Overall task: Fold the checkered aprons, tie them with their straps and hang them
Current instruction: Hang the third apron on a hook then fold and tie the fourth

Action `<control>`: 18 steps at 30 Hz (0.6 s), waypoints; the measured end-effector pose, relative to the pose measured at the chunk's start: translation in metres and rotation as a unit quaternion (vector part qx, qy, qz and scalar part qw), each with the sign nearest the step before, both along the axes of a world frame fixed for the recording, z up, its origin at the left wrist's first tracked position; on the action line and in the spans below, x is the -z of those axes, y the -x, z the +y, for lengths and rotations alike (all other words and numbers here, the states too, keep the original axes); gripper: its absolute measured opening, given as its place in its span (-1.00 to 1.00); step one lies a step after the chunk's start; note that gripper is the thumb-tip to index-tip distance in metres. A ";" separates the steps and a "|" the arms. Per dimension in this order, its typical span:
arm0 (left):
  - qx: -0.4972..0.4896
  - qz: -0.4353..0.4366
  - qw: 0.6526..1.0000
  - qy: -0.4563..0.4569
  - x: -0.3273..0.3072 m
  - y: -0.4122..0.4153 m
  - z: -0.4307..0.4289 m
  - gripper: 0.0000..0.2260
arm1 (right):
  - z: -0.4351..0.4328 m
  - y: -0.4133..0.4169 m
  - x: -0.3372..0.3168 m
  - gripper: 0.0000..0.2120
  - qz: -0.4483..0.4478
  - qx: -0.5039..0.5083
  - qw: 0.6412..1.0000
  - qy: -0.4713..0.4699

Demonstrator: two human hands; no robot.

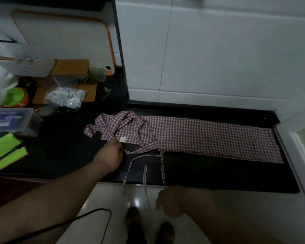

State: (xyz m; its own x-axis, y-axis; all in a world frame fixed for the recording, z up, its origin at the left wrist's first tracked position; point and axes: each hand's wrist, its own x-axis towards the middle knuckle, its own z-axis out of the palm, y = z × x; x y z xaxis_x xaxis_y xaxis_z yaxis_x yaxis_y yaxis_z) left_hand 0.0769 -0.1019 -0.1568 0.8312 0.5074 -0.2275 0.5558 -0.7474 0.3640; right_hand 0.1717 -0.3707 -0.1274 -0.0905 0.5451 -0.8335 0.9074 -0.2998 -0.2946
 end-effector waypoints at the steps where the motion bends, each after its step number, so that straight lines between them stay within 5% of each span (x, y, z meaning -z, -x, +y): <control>1: -0.004 -0.006 1.000 -0.030 -0.005 0.001 -0.005 -0.75 | -0.005 0.001 0.000 -0.52 -0.003 0.046 0.998 -0.052; 4: -0.057 -0.045 0.988 -0.137 -0.022 0.007 -0.037 -0.68 | -0.011 -0.006 0.000 -0.60 -0.025 0.245 0.943 -0.222; 8: -0.030 0.170 0.985 -0.015 -0.017 0.016 -0.085 -0.66 | 0.007 -0.026 -0.003 -0.71 -0.020 0.387 0.883 -0.264; 10: 0.044 0.180 0.982 0.029 -0.017 0.017 -0.099 -0.77 | 0.020 -0.032 -0.003 -0.75 -0.026 0.389 0.872 -0.296; 14: -0.029 0.050 0.995 0.086 -0.021 0.007 -0.077 -0.73 | 0.073 -0.047 -0.003 -0.84 -0.051 0.389 0.833 -0.392; 18: -0.139 -0.131 0.977 -0.096 -0.023 -0.008 0.005 -0.67 | 0.131 -0.066 0.009 -0.79 -0.083 0.399 0.825 -0.392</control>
